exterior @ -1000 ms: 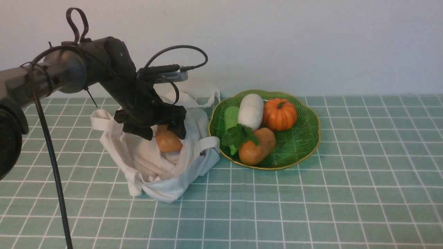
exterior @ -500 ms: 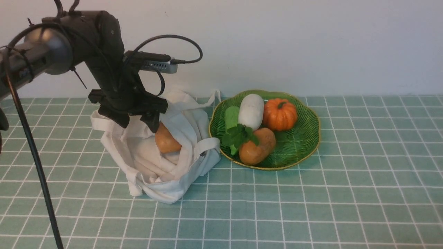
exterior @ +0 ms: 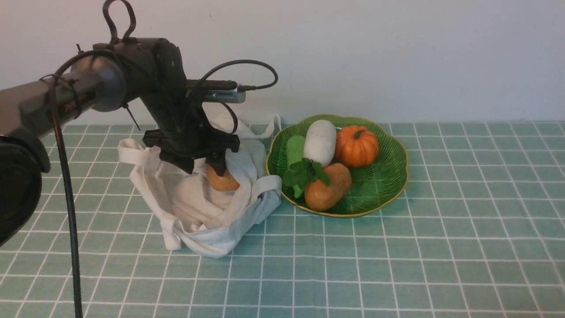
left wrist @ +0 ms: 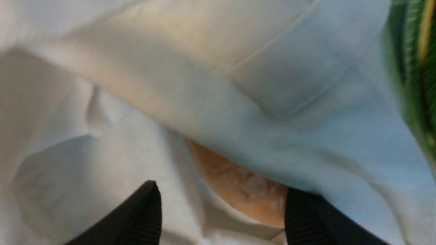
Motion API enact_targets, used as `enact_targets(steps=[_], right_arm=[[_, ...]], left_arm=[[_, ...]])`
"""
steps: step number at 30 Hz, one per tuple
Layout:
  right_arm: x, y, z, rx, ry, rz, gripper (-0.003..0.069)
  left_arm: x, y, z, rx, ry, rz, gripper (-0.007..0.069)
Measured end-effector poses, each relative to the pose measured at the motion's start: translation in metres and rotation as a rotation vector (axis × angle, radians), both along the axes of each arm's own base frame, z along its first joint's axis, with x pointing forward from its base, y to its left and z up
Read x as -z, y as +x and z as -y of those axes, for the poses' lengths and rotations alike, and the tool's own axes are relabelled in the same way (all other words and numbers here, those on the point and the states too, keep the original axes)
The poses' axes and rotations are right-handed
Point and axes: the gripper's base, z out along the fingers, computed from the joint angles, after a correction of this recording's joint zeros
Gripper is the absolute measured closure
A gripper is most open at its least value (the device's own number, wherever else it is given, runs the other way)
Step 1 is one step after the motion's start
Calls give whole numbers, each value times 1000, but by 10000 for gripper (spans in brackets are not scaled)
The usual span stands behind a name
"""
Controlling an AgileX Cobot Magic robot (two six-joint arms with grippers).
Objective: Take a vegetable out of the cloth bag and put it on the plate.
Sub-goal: Use the left arm to grab a potato from the bag
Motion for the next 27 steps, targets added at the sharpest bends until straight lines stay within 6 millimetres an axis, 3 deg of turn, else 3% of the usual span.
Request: enact_targets(steps=[4, 10, 15, 23, 27], right_arm=[[0, 0, 0, 0, 0, 0, 676], [0, 0, 0, 0, 0, 0, 676], [0, 0, 0, 0, 0, 0, 676], [0, 0, 0, 0, 0, 0, 676], [0, 0, 0, 0, 0, 0, 676]], left_arm=[[-1, -2, 14, 25, -12, 26, 173], [-1, -2, 20, 19, -31, 34, 64], [0, -2, 17, -98, -26, 12, -32], [26, 2, 16, -226, -19, -45, -27], [35, 3, 15, -223, 5, -60, 36]])
